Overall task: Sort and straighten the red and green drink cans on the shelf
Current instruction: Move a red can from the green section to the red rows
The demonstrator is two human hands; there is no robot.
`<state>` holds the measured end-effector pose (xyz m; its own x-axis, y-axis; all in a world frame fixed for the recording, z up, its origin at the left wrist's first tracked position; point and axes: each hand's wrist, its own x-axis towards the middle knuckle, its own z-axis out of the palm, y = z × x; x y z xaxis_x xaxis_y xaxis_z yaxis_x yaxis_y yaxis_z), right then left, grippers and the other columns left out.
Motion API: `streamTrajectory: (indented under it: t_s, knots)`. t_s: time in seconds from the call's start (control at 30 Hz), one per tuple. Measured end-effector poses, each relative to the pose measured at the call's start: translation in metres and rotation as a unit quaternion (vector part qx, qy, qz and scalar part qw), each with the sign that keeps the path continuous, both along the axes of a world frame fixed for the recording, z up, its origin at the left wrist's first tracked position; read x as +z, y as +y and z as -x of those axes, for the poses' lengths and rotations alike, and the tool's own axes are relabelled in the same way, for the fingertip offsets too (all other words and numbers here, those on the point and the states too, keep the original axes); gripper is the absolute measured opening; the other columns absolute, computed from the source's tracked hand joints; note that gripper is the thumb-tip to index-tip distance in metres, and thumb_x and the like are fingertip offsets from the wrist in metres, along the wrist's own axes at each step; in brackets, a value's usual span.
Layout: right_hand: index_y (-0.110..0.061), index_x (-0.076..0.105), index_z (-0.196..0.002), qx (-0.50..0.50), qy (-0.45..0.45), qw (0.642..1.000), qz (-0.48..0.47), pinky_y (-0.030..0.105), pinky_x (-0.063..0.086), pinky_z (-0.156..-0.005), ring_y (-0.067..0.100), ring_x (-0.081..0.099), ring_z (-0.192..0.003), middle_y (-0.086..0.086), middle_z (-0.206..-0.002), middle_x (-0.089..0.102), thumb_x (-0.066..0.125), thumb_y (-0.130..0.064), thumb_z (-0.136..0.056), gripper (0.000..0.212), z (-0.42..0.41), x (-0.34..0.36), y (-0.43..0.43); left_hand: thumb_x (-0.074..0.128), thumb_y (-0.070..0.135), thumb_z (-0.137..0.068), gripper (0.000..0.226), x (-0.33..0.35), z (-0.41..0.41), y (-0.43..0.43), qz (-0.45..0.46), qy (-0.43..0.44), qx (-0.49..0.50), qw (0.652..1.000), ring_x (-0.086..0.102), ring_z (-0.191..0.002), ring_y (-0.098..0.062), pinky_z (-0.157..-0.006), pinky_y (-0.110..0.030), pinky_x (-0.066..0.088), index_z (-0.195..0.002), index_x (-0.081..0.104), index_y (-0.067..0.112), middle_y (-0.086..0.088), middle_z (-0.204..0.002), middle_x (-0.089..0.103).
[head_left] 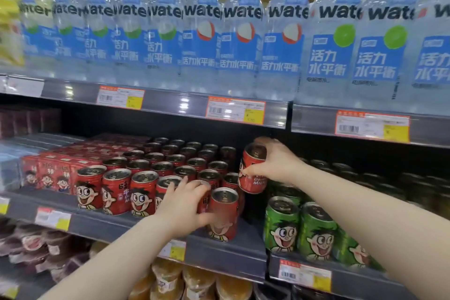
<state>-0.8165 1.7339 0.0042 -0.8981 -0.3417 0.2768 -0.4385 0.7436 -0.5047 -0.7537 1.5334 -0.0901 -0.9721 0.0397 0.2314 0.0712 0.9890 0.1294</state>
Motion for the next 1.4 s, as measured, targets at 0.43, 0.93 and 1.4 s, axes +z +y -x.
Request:
streamTrajectory:
  t_s: [0.43,0.93,1.4]
  knots:
    - [-0.029,0.032,-0.143,0.036,0.002,0.999,-0.04,0.03,0.042,-0.101,0.021,0.043,-0.13,0.001,-0.146,0.037,0.079,-0.038,-0.069,0.087,0.019,0.011,0.009,0.06,0.044,-0.082,0.067,0.021,0.029,0.018,0.098,-0.042,-0.047,0.993,0.008,-0.145,-0.025,-0.113,-0.054,-0.007,-0.142,0.031,0.036,0.008,-0.154,0.025]
    - [-0.029,0.041,-0.137,0.085,-0.002,0.995,-0.053,0.029,0.047,-0.096,0.015,0.052,-0.118,-0.003,-0.134,0.049,0.084,-0.043,-0.059,0.09,0.02,-0.001,0.006,0.062,0.049,-0.076,0.069,0.022,0.067,0.026,0.084,-0.065,-0.015,0.994,0.016,-0.143,-0.022,-0.114,-0.051,-0.002,-0.139,0.036,0.034,0.002,-0.153,0.028]
    - [-0.027,0.042,-0.133,0.118,-0.029,0.979,-0.166,0.022,0.043,-0.096,0.008,0.049,-0.115,-0.011,-0.128,0.048,0.082,-0.036,-0.066,0.079,-0.026,-0.021,-0.044,0.061,0.061,-0.075,0.092,0.028,0.038,-0.062,0.071,-0.128,-0.137,0.98,0.009,-0.145,-0.018,-0.115,-0.048,0.003,-0.147,0.011,0.034,0.001,-0.158,0.01]
